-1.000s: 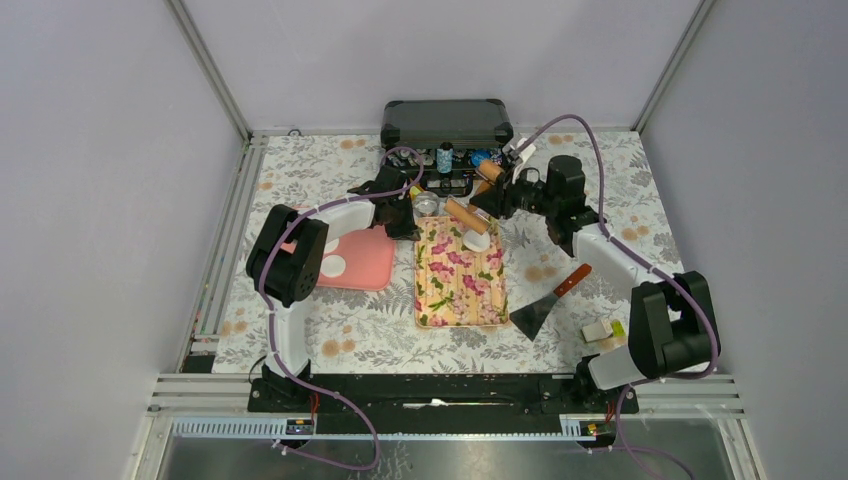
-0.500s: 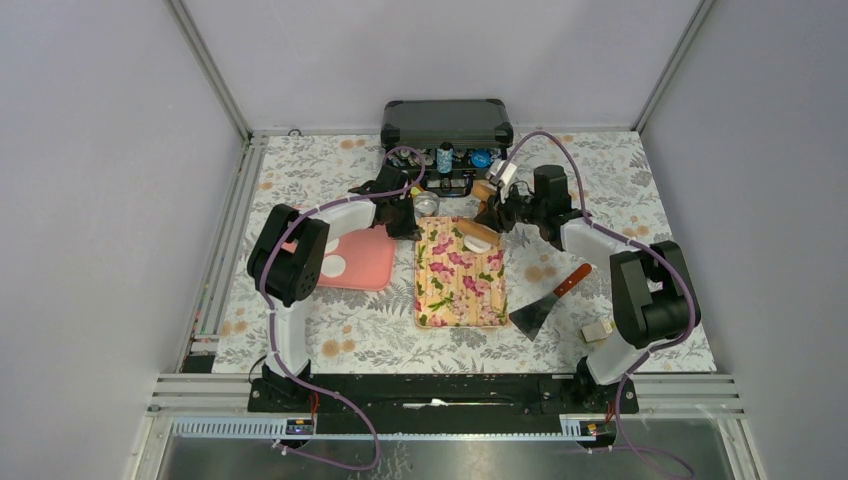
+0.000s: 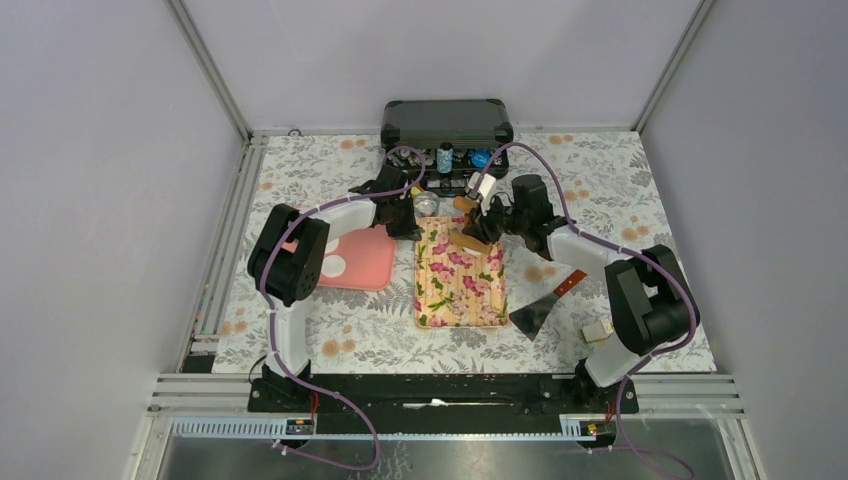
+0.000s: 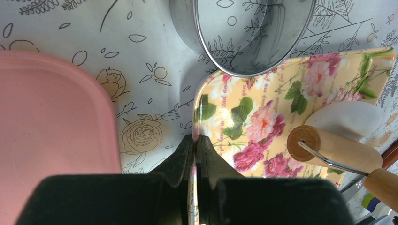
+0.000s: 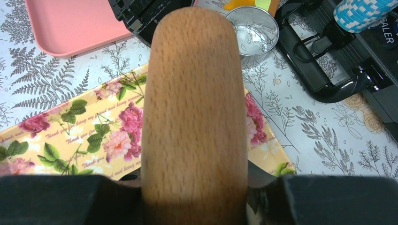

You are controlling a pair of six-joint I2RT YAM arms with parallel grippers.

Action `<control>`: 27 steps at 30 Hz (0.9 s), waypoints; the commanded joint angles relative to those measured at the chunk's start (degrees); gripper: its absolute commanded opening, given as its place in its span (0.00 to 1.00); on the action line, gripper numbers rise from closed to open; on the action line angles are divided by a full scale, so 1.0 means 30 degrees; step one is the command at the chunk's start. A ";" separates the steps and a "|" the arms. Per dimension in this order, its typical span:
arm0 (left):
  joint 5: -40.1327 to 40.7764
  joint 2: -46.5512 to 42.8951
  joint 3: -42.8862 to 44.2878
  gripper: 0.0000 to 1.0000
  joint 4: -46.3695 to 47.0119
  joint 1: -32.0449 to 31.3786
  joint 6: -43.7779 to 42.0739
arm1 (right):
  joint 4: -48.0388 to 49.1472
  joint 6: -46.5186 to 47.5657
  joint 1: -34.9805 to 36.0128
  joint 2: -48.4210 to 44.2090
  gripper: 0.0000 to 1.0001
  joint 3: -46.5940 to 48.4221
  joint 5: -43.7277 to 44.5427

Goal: Roll out the dumpling wrappers from the dough
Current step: Flatten out the dough on the work surface.

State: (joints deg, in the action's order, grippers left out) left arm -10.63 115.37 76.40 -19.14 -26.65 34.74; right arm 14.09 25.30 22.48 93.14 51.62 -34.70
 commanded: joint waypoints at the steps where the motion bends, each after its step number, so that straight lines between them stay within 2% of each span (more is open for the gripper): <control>1: 0.0257 0.0801 -0.0058 0.00 -0.1385 -0.0137 -0.0408 | -0.2058 -0.0500 0.0510 -0.0054 0.00 -0.0505 0.0953; 9: 0.0266 0.0600 -0.0123 0.00 -0.1389 -0.0109 -0.0382 | -0.2483 -0.0143 0.0856 -0.0601 0.00 -0.0700 0.0067; 12: 0.0294 0.0617 -0.0130 0.00 -0.1385 -0.0109 -0.0367 | -0.1571 -0.1806 0.0856 -0.1367 0.00 -0.0586 -0.1004; 14: 0.0322 0.0596 -0.0125 0.00 -0.1385 -0.0109 -0.0386 | -0.0228 -0.3677 0.0856 -0.2096 0.00 -0.0506 -0.0717; 18: 0.0276 0.0623 -0.0126 0.00 -0.1385 -0.0094 -0.0378 | 0.4000 -0.7685 0.0828 -0.4029 0.00 -0.1277 0.1880; 21: 0.0219 0.0652 -0.0153 0.00 -0.1360 -0.0070 -0.0363 | 0.5113 -1.0190 0.0655 -0.4775 0.00 -0.1324 0.4100; 23: 0.0179 0.0674 -0.0169 0.00 -0.1356 -0.0080 -0.0359 | 0.5097 -1.0721 0.0498 -0.4959 0.00 -0.1319 0.5961; 27: 0.0163 0.0687 -0.0165 0.00 -0.1327 -0.0082 -0.0319 | 0.4719 -0.9812 0.0475 -0.4683 0.00 -0.1462 1.0401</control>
State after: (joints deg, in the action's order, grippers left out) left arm -10.68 115.37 76.42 -19.16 -26.65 34.76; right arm 24.21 -1.80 24.32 79.26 46.63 -18.85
